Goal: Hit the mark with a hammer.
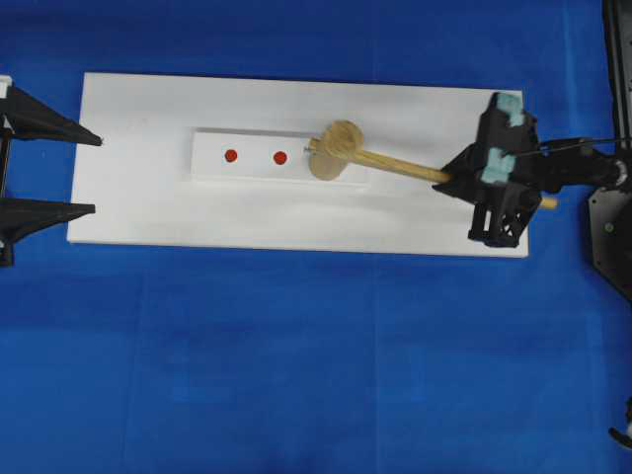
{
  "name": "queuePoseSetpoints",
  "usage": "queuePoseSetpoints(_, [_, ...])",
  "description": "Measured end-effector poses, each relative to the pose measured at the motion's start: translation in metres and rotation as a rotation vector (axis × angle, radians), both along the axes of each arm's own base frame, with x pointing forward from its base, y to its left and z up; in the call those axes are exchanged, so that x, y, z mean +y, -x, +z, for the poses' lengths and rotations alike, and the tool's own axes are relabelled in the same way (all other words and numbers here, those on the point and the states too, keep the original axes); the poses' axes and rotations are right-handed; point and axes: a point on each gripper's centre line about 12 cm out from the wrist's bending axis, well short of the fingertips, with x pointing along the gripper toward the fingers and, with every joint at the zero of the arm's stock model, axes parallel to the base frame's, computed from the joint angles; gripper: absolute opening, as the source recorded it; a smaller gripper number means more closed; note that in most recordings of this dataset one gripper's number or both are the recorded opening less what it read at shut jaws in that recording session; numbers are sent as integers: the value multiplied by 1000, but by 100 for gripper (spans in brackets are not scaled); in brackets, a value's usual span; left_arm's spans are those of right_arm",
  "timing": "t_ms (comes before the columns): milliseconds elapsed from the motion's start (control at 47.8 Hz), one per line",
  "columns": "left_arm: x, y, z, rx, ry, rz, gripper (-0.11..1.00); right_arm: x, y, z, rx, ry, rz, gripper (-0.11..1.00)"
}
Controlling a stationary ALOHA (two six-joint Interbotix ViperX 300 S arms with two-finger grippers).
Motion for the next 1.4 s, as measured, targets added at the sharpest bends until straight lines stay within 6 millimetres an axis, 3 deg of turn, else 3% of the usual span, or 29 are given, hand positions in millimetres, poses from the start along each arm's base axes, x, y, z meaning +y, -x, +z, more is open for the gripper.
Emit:
queuePoseSetpoints(188, [0, 0, 0, 2, 6, 1, 85, -1, -1, 9, -35, 12, -3, 2])
queuePoseSetpoints(607, [0, 0, 0, 5, 5, 0, 85, 2, 1, 80, -290, 76, 39, 2])
queuePoseSetpoints(900, [0, 0, 0, 5, 5, -1, 85, 4, -4, 82, -291, 65, 58, 2])
queuePoseSetpoints(1192, [0, 0, 0, 5, 3, -1, 85, 10, -42, 89, -271, 63, 110, 2])
queuePoseSetpoints(1402, [0, 0, -1, 9, 3, 0, 85, 10, -89, 93, -262, 67, 130, 2])
